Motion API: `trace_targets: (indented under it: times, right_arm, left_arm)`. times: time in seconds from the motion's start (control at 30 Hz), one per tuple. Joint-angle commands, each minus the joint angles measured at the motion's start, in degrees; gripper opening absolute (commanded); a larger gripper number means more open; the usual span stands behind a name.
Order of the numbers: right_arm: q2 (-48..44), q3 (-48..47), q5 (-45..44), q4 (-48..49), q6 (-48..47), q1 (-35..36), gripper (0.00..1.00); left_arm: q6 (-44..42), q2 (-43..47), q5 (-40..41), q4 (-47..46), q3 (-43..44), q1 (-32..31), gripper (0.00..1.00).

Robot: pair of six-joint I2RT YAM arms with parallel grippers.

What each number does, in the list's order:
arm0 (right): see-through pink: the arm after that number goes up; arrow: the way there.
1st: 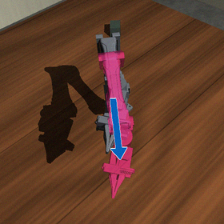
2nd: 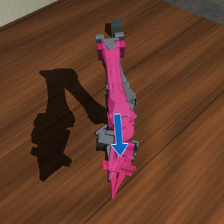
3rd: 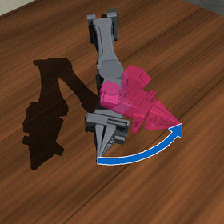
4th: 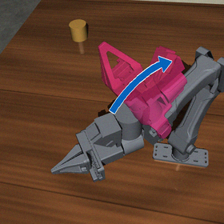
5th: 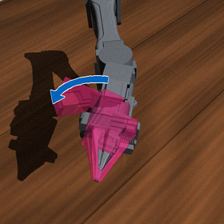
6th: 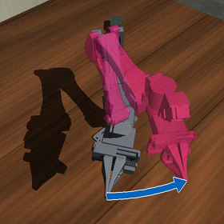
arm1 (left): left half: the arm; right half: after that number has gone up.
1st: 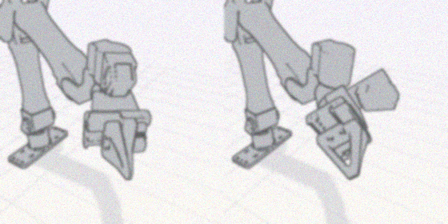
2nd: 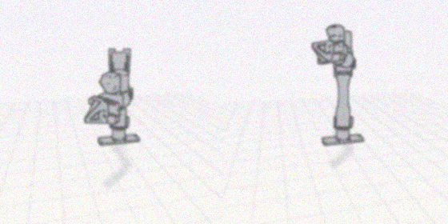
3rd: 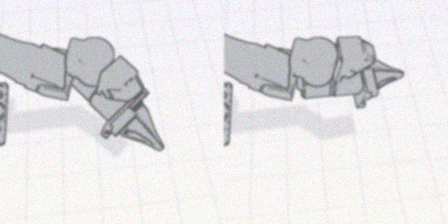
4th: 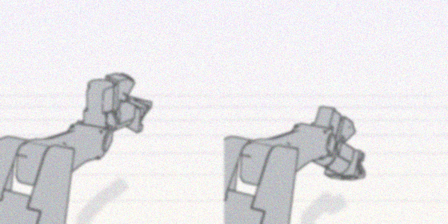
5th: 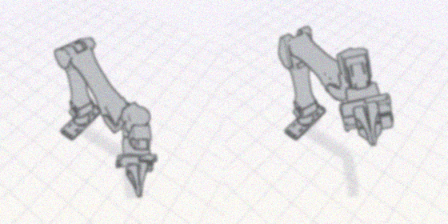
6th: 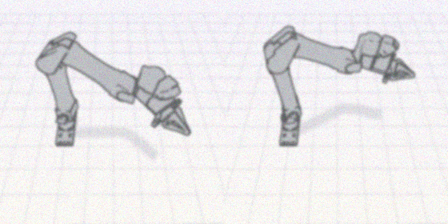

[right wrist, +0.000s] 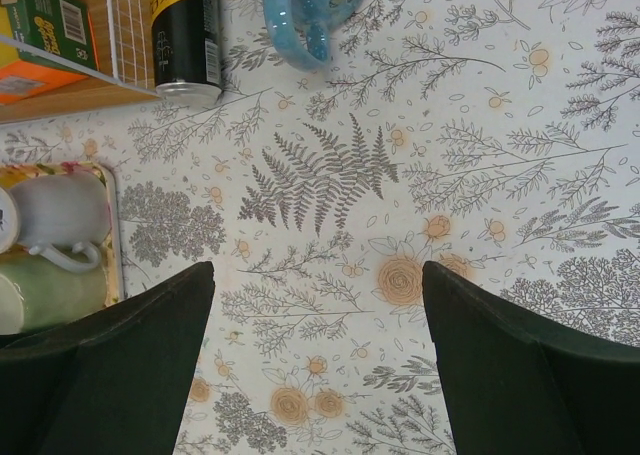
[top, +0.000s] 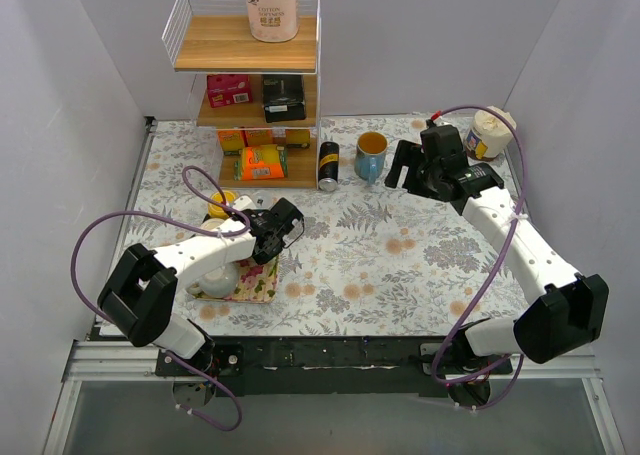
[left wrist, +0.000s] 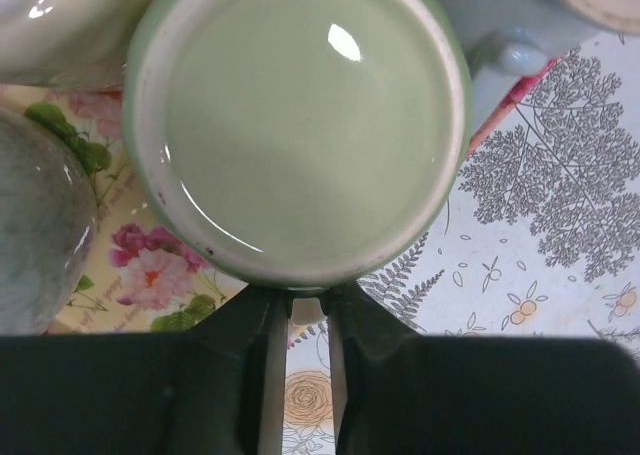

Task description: Turn the mug right side up

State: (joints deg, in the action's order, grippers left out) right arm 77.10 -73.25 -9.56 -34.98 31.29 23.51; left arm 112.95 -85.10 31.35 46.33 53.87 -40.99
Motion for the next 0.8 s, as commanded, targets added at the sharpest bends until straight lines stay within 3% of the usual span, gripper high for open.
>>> trace_targets:
  times: [0.0,0.47,0.77]
  right_arm:
    - [-1.8,0.7,1.1,0.7,-0.4,-1.1,0.91]
    - [-2.5,1.6,3.2,1.8,0.4,-2.3,0.91]
    - [-2.7,0.8,8.9,2.5,0.9,-2.6,0.92]
  left_arm:
    - [0.5,0.8,2.0,0.3,0.1,0.3,0.03]
    - [1.9,6.3,1.5,5.9,3.2,0.2,0.0]
    - [0.9,14.5,-3.0,9.2,10.8,-0.1,0.0]
